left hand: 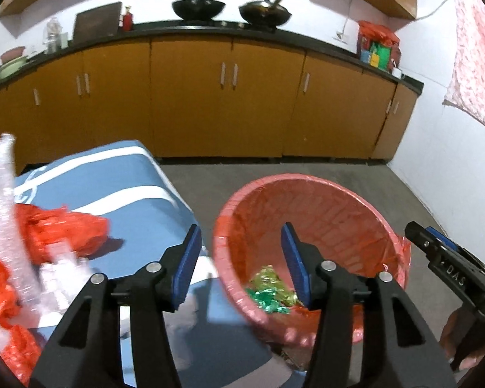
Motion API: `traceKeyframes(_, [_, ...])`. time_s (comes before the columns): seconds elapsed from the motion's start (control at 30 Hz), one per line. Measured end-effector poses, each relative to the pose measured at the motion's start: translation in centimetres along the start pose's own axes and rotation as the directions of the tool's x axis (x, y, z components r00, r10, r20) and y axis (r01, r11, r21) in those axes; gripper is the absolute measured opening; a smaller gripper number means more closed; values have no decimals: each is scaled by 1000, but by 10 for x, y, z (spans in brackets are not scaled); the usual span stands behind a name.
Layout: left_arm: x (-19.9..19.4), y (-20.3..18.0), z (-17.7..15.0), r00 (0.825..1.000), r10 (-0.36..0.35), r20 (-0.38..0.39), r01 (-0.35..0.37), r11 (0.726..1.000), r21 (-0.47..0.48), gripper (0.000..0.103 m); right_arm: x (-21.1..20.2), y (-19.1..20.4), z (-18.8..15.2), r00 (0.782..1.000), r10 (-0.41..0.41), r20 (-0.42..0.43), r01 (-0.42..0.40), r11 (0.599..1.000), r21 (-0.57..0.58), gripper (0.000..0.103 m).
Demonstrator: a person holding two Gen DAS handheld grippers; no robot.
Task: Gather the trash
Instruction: 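Move both open grippers back from the basket to the table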
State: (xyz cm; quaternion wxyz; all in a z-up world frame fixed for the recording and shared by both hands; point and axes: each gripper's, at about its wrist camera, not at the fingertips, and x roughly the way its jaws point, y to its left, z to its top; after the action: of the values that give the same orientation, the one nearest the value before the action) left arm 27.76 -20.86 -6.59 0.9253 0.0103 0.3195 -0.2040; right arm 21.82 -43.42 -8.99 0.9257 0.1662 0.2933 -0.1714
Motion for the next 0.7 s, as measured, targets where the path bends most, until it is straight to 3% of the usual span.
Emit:
traceKeyframes(0.17, [-46, 31, -11, 997, 66, 50, -65, 998, -12, 56, -21, 20, -1, 999, 41, 22, -40, 998, -44, 49])
traceKeyframes(0.33, [-96, 71, -31, 983, 160, 94, -156, 986, -55, 60, -33, 56, -9, 993, 119, 9, -118, 989, -91, 49])
traceKeyframes(0.53, [-149, 116, -59, 928, 338, 159, -329, 941, -81, 67, -35, 113, -31, 974, 220, -54, -226, 959, -171, 49])
traceKeyframes(0.7, [-176, 150, -76, 887, 428, 172, -407, 902, -142, 74, -32, 154, -49, 948, 294, -124, -315, 926, -210, 52])
